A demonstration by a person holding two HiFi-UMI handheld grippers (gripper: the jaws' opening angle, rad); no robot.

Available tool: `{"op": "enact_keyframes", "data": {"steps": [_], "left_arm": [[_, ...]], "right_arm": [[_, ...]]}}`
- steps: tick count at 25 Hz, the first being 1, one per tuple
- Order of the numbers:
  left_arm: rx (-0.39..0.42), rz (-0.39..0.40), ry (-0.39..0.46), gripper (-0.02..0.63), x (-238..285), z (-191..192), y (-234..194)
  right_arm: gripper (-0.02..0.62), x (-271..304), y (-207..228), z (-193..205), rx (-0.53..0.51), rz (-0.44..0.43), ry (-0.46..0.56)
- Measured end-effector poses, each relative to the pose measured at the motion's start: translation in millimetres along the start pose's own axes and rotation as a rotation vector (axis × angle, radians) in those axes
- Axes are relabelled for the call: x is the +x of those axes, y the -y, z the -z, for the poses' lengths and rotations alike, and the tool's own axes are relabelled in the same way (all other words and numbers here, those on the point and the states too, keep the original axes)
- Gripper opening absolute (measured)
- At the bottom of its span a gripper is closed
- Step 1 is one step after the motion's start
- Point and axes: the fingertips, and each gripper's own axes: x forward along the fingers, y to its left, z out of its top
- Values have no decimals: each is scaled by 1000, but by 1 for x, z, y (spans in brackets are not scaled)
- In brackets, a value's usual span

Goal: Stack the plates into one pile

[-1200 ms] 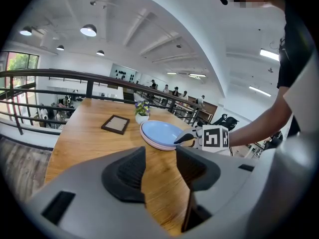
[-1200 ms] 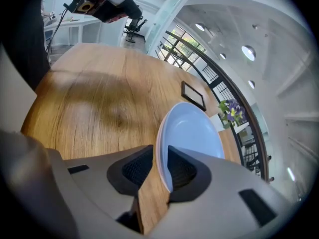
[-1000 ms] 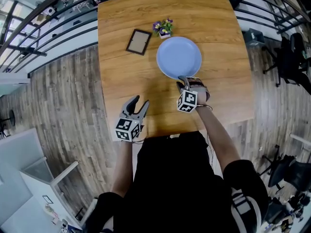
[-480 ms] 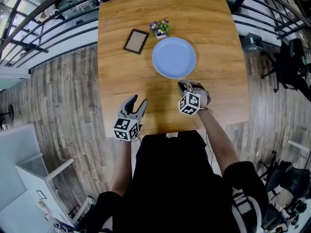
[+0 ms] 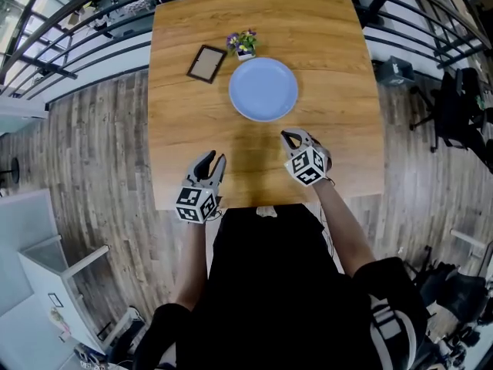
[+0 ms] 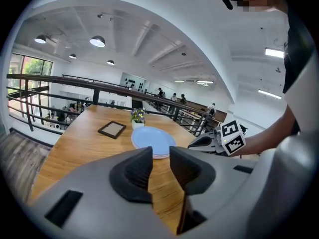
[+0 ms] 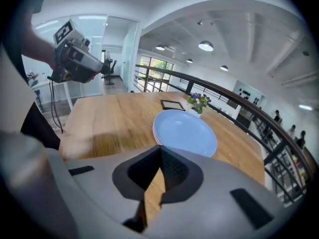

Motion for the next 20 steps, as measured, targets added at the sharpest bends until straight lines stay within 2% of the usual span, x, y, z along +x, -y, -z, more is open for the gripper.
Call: {"op": "enact_keyframes", "data": {"steps": [7, 20], "left_arm": [[-4, -13, 7, 66, 7, 8, 29], [-12, -59, 28, 40, 20, 10, 67]], "right_arm": [[8, -34, 3, 4, 103, -53, 116], [8, -67, 22, 28, 152, -75, 160]]}}
